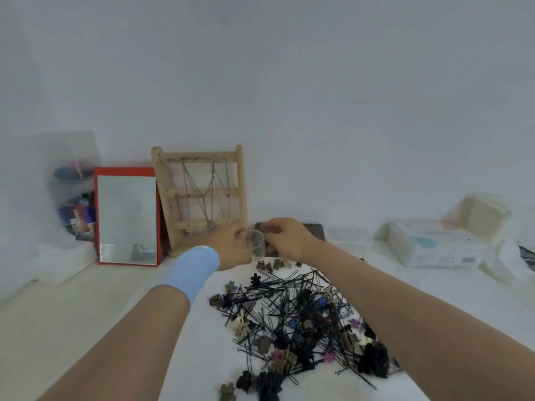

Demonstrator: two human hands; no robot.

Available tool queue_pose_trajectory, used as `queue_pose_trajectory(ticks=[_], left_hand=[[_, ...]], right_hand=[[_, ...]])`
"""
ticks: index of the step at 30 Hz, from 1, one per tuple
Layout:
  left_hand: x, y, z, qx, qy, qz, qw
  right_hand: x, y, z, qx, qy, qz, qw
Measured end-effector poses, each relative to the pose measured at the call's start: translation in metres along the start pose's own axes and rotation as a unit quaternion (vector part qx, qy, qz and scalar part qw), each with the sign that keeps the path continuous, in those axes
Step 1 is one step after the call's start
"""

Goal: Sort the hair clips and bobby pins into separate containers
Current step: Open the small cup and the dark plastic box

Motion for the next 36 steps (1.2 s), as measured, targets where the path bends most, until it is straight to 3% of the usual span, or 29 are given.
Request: queue_pose_trajectory(ticks=[9, 14, 18, 21, 24, 29, 36], left_hand=[[-0.008, 0.012, -0.05, 0.064, -0.099, -0.058, 0.991], [-0.013, 0.011, -0.048, 0.078, -0.139, -0.15, 0.976], [0.012, 0.001, -0.004, 0.002, -0.108, -0.064, 0.992], [0.011, -0.019, 0.024, -0.053, -0.082, -0.004, 0.995], [-0.01, -0.042, 0.039, -0.075, -0.13, -0.028, 0.988], [-0.04, -0.076, 0.042, -0.073, -0.237, -0.065, 0.967], [-0.048, -0.091, 0.051, -0.127, -0.319, -0.037, 0.938]], right_hand=[[-0.075, -0.008, 0.0, 0.003, 0.2, -0.126, 0.972], [-0.056, -0.008, 0.006, 0.022, 0.198, -0.098, 0.975], [-0.006, -0.012, 0.01, 0.059, 0.186, 0.02, 0.981], [0.028, -0.017, 0.032, 0.049, 0.317, 0.069, 0.945], [0.047, -0.019, 0.057, 0.033, 0.425, 0.072, 0.902], [0.049, -0.027, 0.072, 0.073, 0.474, 0.069, 0.875], [0.04, -0.038, 0.078, 0.11, 0.524, 0.017, 0.844]])
Point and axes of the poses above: each hand's wrist, its own y-axis away from the middle knuckle, its own x-axis out of the back of the hand, z = x × y, the point moved 7 cm from there along -y, towards the middle knuckle, and after that the axes turned 5 degrees about -x, right-handed, at the moved point
